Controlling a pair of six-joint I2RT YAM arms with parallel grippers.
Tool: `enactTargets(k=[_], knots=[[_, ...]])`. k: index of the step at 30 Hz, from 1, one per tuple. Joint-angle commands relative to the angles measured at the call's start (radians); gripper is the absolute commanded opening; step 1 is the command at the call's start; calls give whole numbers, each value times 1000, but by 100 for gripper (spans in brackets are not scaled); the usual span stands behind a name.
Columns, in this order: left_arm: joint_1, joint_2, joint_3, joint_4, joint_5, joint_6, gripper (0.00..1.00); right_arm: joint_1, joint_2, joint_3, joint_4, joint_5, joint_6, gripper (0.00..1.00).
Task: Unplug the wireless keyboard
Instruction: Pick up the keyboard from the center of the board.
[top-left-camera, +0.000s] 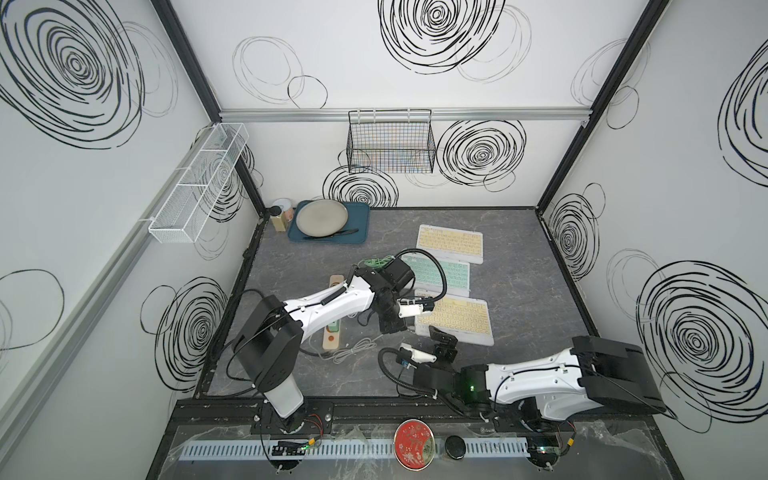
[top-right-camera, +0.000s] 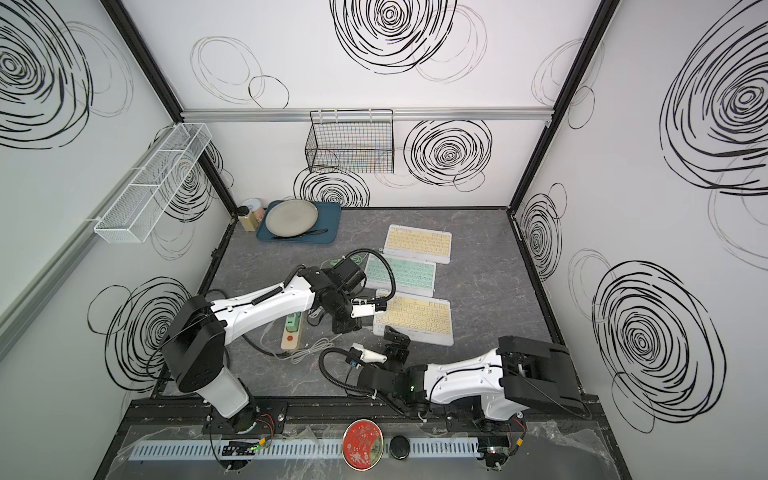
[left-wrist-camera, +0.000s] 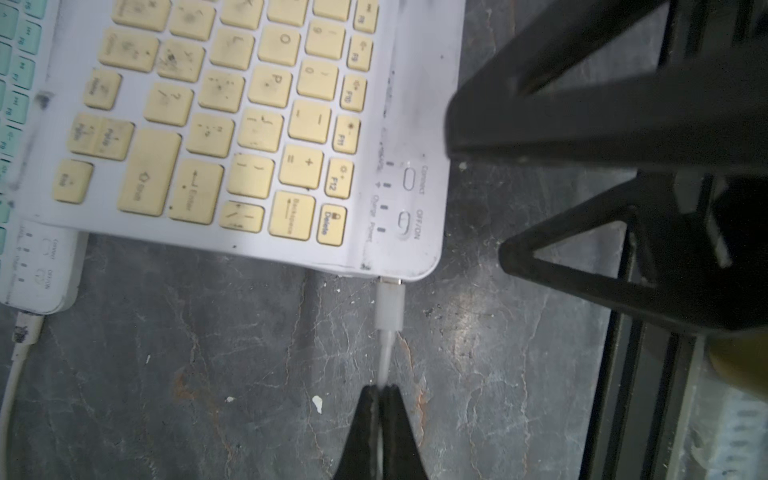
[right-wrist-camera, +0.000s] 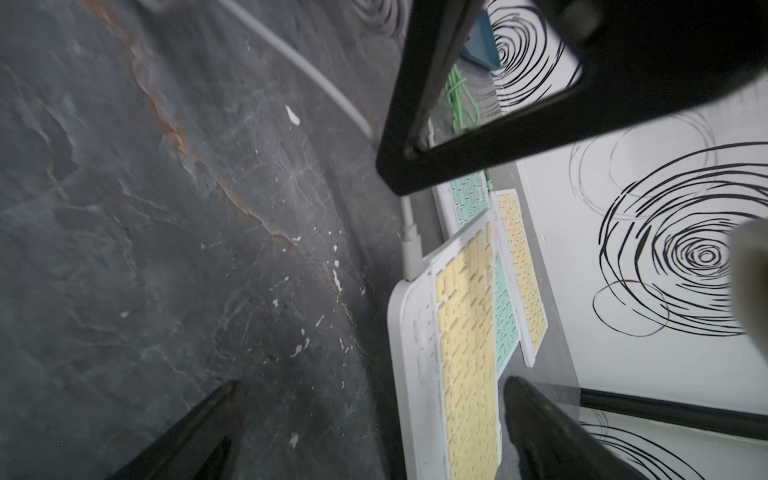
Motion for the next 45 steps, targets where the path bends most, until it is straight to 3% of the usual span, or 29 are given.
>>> enactTargets(k=[1,11,15,20,23,24,31,45], knots=[[-1,-19,16,-30,30,27,0,-49,34,40,9,24,-8,99],[-3,-15,21,-36,28,41,0,-139,163,47,117,166,-48,84],[-2,-9,25,-36,25,46,0,-138,182,62,103,165,-45,68],[-4,4,25,-36,-12,42,0,-128,167,65,98,130,-47,36],[-2,4,9,-15,-19,40,15,-111,161,60,113,129,-58,26],[-2,6,6,-4,-21,35,21,-108,162,59,116,129,-62,25],[-11,30,12,-4,32,35,38,-105,184,67,112,154,-61,11],[-26,103,45,-16,72,27,36,-103,186,70,105,139,-57,2]])
